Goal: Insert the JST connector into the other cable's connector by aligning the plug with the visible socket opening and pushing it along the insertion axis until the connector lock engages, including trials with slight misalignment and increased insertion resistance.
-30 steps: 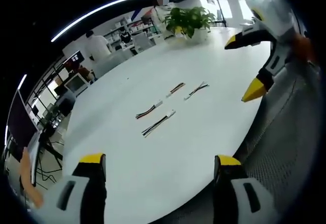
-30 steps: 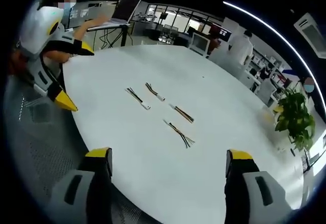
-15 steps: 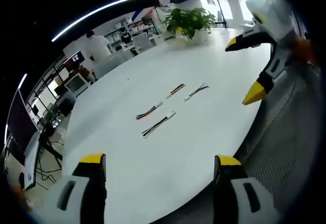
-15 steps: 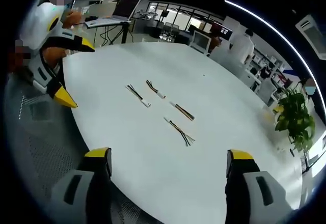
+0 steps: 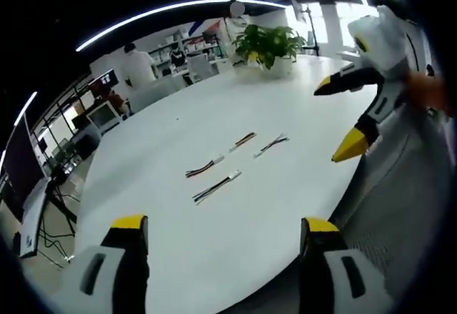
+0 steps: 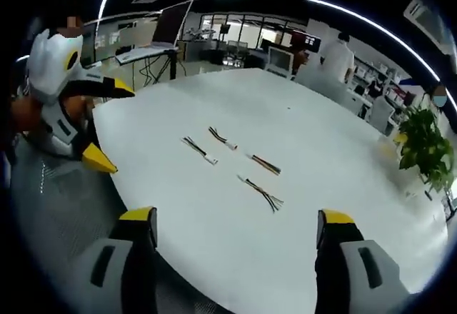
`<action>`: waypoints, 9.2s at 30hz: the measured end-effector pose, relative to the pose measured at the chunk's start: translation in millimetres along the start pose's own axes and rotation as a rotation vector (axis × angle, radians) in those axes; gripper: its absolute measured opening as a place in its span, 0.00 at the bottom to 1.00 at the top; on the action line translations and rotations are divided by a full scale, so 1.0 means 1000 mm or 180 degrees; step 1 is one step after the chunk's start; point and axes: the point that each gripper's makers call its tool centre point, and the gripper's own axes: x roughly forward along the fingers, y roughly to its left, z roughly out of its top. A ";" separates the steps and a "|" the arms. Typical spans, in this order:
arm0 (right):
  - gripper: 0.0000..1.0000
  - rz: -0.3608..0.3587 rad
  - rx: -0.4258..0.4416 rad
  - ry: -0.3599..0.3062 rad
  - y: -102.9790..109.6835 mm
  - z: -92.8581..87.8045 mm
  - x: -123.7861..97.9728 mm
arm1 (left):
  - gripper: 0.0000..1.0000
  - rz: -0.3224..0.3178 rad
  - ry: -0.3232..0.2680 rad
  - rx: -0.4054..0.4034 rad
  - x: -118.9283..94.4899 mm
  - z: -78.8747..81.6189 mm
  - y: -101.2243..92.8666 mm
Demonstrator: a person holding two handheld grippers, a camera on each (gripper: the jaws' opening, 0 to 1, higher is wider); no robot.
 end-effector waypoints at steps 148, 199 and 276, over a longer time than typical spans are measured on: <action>0.09 0.2208 -0.1138 -0.0551 -0.026 0.028 0.183 | 0.06 -0.2184 -0.0777 0.0682 0.205 0.037 0.000; 0.04 0.2483 -0.1244 -0.0682 -0.022 0.051 0.147 | 0.00 -0.2614 -0.0872 0.0617 0.185 0.072 -0.014; 0.03 0.2751 -0.1341 -0.0782 -0.011 0.061 0.142 | 0.00 -0.2791 -0.0918 0.0958 0.174 0.080 -0.020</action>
